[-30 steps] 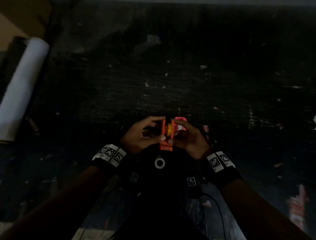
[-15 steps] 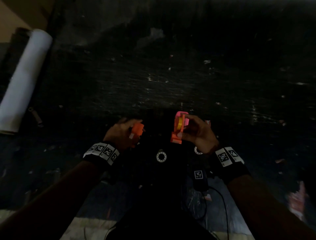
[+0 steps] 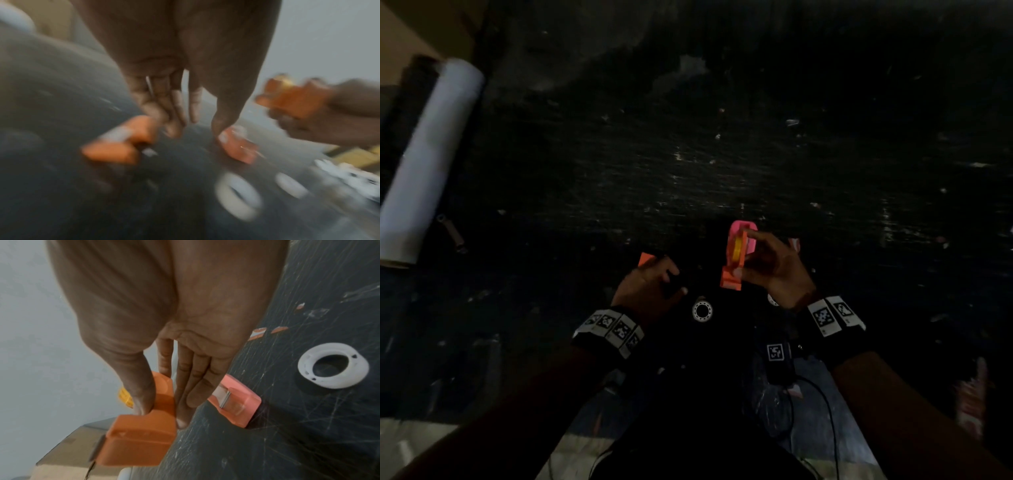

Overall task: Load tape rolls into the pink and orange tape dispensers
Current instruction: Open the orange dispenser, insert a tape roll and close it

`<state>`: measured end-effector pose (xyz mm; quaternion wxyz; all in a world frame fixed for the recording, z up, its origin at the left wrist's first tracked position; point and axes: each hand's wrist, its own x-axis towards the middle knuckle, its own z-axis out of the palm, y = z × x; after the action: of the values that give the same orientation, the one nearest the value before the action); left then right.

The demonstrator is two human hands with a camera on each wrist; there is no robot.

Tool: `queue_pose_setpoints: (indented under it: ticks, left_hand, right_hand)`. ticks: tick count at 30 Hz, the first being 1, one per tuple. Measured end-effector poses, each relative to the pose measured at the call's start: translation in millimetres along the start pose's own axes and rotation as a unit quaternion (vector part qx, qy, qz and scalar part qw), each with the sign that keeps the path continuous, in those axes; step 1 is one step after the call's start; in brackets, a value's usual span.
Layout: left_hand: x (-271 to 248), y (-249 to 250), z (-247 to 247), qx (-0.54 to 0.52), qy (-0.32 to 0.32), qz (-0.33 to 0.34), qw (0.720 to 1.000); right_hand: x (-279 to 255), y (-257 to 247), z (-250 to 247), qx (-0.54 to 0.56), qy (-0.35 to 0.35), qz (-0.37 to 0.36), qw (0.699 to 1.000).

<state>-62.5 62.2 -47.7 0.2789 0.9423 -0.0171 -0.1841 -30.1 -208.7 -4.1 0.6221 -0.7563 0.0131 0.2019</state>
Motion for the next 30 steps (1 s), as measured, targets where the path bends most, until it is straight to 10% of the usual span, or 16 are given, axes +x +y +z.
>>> queue_pose_setpoints:
  ticks: [5, 9, 15, 24, 30]
  left_hand:
    - [-11, 31, 25, 0.008, -0.05, -0.034, 0.998]
    - [-10, 43, 31, -0.093, 0.045, -0.003, 0.995]
    - [8, 75, -10, -0.428, -0.039, -0.028, 0.902]
    - [9, 59, -14, -0.394, 0.015, -0.001, 0.919]
    - [2, 26, -1, -0.053, 0.071, 0.089, 0.992]
  right_hand:
    - [-4, 2, 0, 0.015, -0.008, 0.005, 1.0]
    - [-8, 5, -1, 0.003, -0.009, 0.0, 1.0]
    - [-10, 15, 4, 0.008, -0.037, 0.028, 0.999]
    - [-8, 18, 4, 0.004, -0.032, 0.042, 0.999]
    - [-10, 21, -5, -0.014, 0.005, 0.034, 0.999]
